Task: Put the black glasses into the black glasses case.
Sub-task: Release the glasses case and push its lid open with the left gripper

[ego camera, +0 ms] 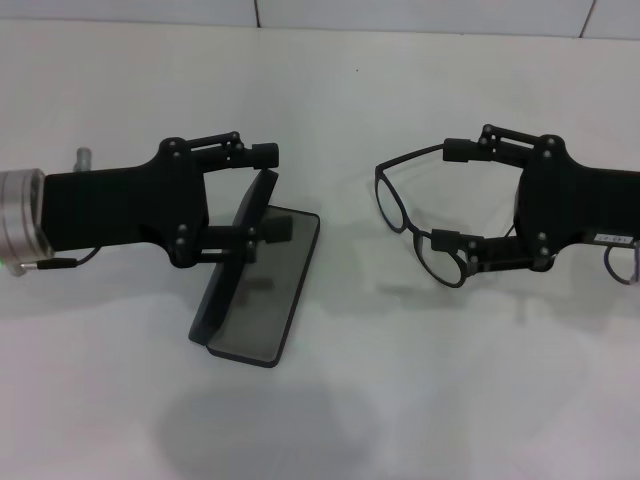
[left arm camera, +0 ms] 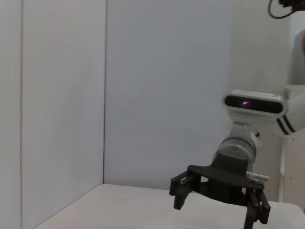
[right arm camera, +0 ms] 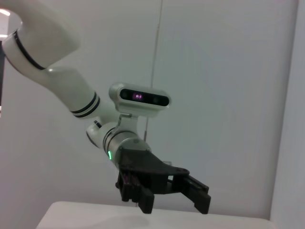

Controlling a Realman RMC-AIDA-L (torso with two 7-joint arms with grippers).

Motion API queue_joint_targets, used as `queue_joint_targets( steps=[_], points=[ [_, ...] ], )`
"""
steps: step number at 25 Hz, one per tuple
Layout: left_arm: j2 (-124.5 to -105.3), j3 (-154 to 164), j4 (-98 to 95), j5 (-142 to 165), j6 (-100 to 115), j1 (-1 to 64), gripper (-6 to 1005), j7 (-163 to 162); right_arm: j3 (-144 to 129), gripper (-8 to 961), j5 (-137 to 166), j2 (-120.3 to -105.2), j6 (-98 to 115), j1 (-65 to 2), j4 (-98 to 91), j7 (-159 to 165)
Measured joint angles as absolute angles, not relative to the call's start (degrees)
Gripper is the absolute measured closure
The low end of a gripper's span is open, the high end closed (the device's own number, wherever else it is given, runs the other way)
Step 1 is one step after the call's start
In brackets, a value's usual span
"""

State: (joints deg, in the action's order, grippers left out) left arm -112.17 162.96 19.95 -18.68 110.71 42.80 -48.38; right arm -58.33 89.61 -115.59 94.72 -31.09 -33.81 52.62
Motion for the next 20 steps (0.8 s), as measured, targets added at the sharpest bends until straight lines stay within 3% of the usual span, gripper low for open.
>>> queue_joint_targets(
  steps=[20],
  points=[
    [-112.76, 162.9, 26.6, -18.9, 109.6, 43.5, 174, -61.5, -58.3, 80, 89.0, -115.63, 94.5, -30.8, -33.8, 52.2]
  ],
)
